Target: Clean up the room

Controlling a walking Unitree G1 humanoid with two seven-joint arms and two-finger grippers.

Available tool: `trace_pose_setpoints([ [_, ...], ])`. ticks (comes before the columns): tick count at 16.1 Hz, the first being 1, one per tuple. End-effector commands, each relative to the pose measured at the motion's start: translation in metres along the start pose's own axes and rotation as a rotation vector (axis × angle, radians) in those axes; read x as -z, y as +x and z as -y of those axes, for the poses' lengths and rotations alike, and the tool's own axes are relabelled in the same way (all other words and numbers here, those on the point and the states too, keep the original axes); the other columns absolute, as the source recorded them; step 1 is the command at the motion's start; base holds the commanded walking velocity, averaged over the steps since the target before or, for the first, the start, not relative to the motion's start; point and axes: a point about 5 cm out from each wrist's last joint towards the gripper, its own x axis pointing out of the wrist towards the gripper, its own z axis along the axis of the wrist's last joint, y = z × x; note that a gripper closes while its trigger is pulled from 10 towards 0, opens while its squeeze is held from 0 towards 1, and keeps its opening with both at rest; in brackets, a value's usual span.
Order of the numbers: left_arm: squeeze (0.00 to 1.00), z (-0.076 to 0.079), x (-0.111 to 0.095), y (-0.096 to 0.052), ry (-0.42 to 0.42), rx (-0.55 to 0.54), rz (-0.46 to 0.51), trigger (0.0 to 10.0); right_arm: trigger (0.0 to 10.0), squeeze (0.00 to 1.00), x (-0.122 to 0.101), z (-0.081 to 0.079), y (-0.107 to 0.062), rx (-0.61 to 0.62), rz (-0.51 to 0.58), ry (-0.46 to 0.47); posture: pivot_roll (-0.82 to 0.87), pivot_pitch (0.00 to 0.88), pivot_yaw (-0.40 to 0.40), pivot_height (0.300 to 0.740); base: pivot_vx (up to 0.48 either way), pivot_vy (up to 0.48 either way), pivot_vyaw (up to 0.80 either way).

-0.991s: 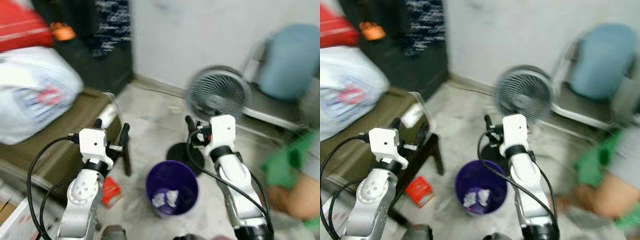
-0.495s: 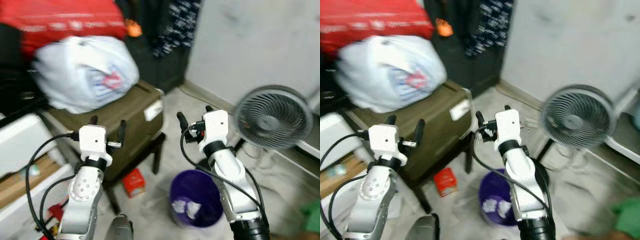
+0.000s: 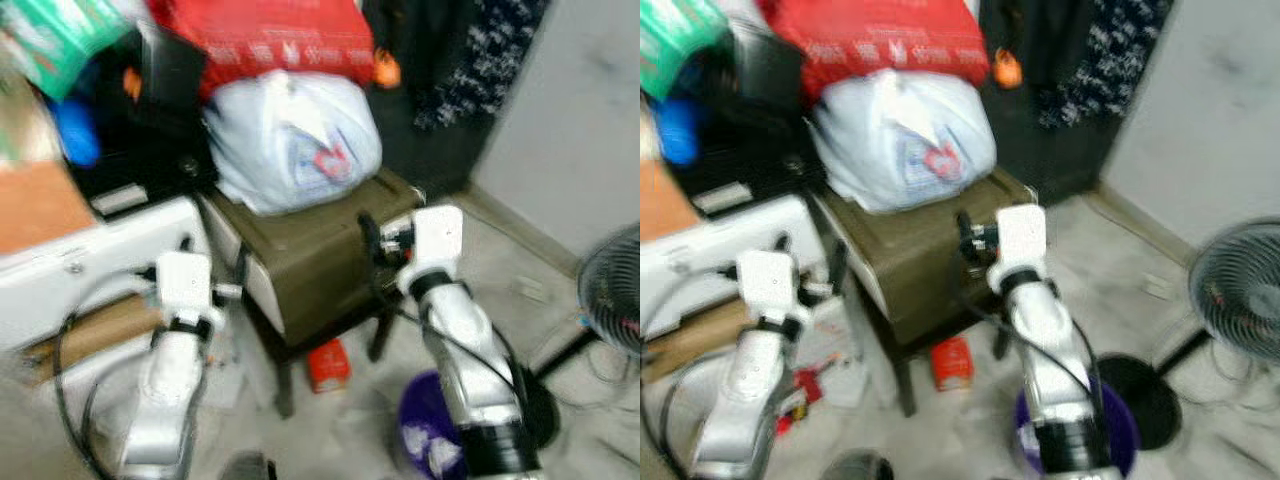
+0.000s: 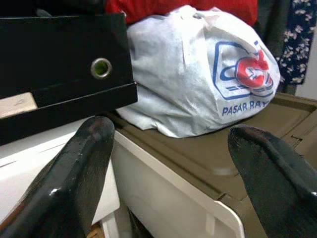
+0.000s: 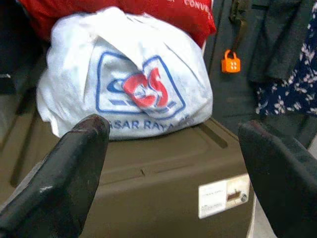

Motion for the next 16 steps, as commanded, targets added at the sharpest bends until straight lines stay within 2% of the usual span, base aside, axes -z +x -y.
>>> trace_pose_setpoints([
  [1, 0.0, -0.001, -0.003, 0.002, 0.025, -0.012, 0.016, 10.0, 10.0, 0.0, 0.0, 0.004, 0.003, 0.035, -0.014, -0.018, 0.03, 0.0, -0.049, 0.74, 0.0, 0.0, 0.0],
  [2, 0.0, -0.002, -0.004, 0.003, 0.028, -0.022, 0.016, 10.0, 10.0, 0.0, -0.003, 0.001, 0.005, 0.021, 0.02, -0.097, 0.03, 0.0, -0.048, 0.74, 0.0, 0.0, 0.0],
  [3, 0.0, -0.003, -0.003, 0.004, 0.031, -0.028, 0.015, 10.0, 10.0, 0.0, -0.005, -0.003, 0.005, -0.012, 0.028, -0.073, 0.03, 0.0, -0.048, 0.74, 0.0, 0.0, 0.0],
  [4, 0.0, -0.005, -0.003, 0.004, 0.046, -0.039, 0.015, 10.0, 10.0, 0.0, -0.006, -0.003, 0.005, 0.013, 0.023, -0.095, 0.02, 0.0, -0.044, 0.74, 0.0, 0.0, 0.0],
  [6, 0.0, -0.005, -0.002, 0.005, 0.04, -0.043, 0.006, 10.0, 10.0, 0.0, 0.0, 0.004, 0.004, 0.044, -0.029, -0.056, 0.02, 0.0, -0.042, 0.74, 0.0, 0.0, 0.0],
  [9, 0.0, -0.006, -0.002, 0.006, 0.04, -0.053, 0.006, 10.0, 10.0, 0.0, -0.002, 0.008, 0.002, 0.076, -0.007, -0.012, 0.03, 0.0, -0.041, 0.74, 0.0, 0.0, 0.0],
  [10, 0.0, -0.007, -0.003, 0.005, 0.051, -0.054, 0.009, 10.0, 10.0, 0.0, -0.004, 0.007, 0.002, 0.064, 0.003, -0.041, 0.02, 0.0, -0.039, 0.74, 0.0, 0.0, 0.0],
  [11, 0.0, -0.009, -0.003, 0.005, 0.069, -0.06, 0.014, 10.0, 10.0, 0.0, -0.008, 0.007, 0.001, 0.079, 0.029, -0.101, 0.03, 0.0, -0.039, 0.74, 0.0, 0.0, 0.8],
  [16, 0.0, -0.019, -0.003, 0.003, 0.111, -0.134, 0.008, 10.0, 10.0, 0.0, 0.002, 0.014, -0.014, 0.137, -0.005, -0.1, 0.03, 0.0, -0.037, 0.74, 0.0, 0.0, 0.8],
])
